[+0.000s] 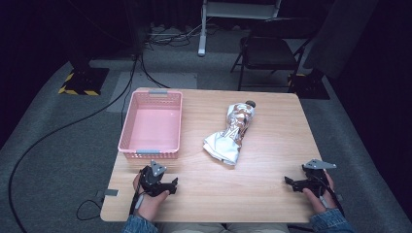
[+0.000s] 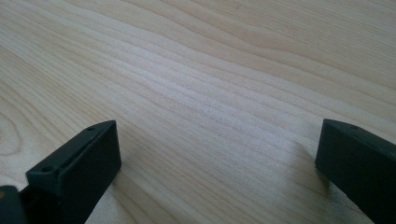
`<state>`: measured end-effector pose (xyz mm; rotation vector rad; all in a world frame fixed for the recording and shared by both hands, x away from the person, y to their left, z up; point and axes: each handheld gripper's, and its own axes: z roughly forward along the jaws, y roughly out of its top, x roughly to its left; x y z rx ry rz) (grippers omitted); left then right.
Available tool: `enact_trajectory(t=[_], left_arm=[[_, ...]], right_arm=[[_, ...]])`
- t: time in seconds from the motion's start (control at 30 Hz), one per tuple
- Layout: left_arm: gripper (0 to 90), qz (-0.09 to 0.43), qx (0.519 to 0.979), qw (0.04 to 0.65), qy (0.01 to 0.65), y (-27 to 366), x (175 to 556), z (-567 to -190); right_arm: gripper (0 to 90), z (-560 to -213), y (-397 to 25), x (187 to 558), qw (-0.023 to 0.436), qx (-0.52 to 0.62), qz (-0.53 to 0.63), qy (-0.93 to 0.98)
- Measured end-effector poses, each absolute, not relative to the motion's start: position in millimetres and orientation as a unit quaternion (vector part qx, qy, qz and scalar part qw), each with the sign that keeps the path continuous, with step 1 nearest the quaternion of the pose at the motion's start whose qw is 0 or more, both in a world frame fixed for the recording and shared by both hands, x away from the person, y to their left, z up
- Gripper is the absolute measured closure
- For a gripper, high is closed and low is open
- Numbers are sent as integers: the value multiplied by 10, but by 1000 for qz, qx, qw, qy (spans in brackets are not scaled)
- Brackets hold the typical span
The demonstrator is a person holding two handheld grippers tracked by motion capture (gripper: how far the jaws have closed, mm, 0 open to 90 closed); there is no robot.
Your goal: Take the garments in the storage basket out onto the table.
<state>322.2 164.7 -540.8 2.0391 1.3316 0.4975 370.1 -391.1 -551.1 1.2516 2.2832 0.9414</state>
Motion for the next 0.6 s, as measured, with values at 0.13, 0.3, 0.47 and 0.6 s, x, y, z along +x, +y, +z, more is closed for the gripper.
enact_trajectory(t=[0.13, 0.3, 0.47, 0.6], left_arm=[[74, 177, 782, 304, 514, 1683, 3232, -5462], [8, 188, 784, 316, 500, 1713, 3229, -5528], [0, 184, 790, 317, 492, 1735, 3231, -5527], [0, 184, 790, 317, 492, 1735, 3231, -5527]], right_arm=[[0, -5511, -3911, 3701, 185, 444, 334, 810], [0, -5511, -3911, 3701, 185, 444, 334, 810], [0, -5511, -3911, 3701, 185, 444, 334, 810], [0, -5511, -3911, 3701, 185, 444, 334, 810]])
